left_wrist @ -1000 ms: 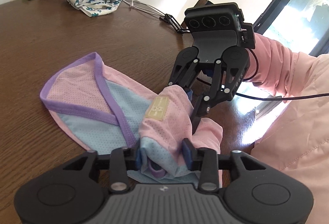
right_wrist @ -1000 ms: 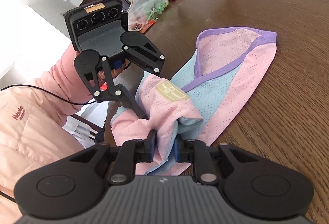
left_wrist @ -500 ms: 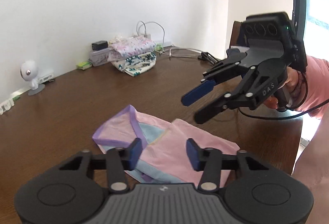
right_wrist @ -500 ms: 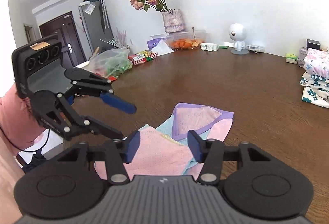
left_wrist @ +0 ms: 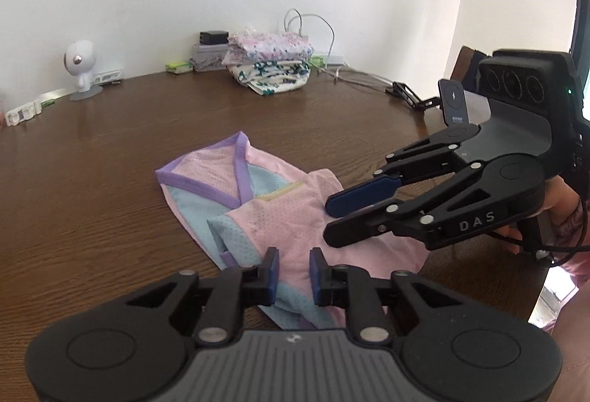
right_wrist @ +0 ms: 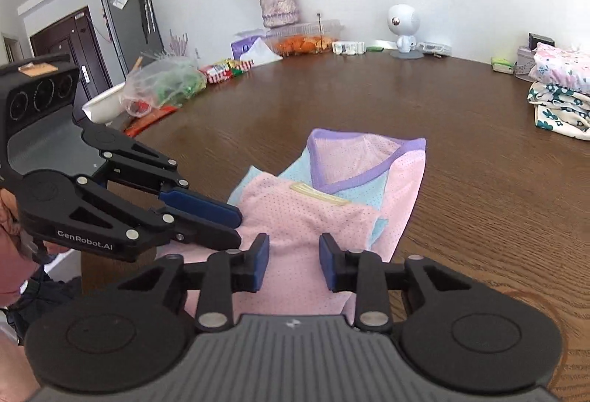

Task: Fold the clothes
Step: 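Open both tools and release the folded garment onto the table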

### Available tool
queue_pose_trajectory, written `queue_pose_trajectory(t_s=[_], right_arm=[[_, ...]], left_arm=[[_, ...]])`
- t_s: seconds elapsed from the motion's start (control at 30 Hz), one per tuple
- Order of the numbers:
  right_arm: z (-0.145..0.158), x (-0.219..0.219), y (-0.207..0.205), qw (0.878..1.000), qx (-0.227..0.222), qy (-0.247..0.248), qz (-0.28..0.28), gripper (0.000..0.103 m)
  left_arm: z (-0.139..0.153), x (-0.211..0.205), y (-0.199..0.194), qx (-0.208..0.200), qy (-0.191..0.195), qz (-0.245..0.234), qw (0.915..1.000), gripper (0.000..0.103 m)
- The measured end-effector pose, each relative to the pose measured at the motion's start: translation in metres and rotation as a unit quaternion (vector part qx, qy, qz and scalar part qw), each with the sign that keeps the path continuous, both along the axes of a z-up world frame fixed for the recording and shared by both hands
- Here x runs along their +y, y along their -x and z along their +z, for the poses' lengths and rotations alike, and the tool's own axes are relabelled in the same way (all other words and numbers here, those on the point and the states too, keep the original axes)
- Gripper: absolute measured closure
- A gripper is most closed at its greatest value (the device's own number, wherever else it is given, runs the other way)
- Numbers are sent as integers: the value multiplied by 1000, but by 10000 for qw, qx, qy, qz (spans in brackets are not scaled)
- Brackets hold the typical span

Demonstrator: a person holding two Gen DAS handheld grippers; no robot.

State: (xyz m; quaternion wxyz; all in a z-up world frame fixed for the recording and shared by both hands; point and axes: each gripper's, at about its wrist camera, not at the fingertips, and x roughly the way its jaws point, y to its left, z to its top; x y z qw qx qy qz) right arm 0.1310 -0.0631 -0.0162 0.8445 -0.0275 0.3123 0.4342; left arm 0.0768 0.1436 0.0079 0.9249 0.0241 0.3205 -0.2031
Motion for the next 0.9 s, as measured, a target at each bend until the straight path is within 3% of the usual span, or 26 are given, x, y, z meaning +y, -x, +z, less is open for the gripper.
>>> queue_pose_trajectory(t_s=[0.03, 0.07, 0.1, 0.17, 0.2, 0.3, 0.47, 0.63, 0.77, 0.9], right_arm=[[5, -5, 5, 9999, -51, -131, -58, 46], [11, -12, 12, 9994, -162, -252, -167, 33], [16, -18, 20, 9986, -270, -367, -270, 27], [25, -29, 34, 9968, -431, -530, -418, 6], [27, -33, 41, 9959, -487, -597, -471, 0], [32, -42, 63, 9938, -631, -644, -656, 0], [24, -50, 91, 9910, -627, -542, -1054, 0], [18, -59, 108, 9873, -488, -678, -1350, 0], [18, -62, 120, 9772, -948, -659, -1782, 0], [17, -59, 125, 9763, -1276, -526, -1667, 0]], left_arm=[[5, 0, 8, -153, 70, 63, 9998, 56], [11, 0, 18, -350, 103, 156, 9992, 37], [16, -3, 28, -555, 96, 263, 9981, 23], [23, -9, 47, -890, 61, 475, 9949, 13], [26, -13, 56, -1025, 25, 617, 9928, 10], [27, -28, 77, -1200, -104, 1134, 9862, 4], [18, -55, 103, -1126, -82, 1727, 9785, 3], [11, -74, 118, -1025, -241, 1678, 9802, 2], [9, -76, 124, -1046, -275, 1619, 9809, 2], [6, -74, 126, -1040, -298, 1648, 9804, 2]])
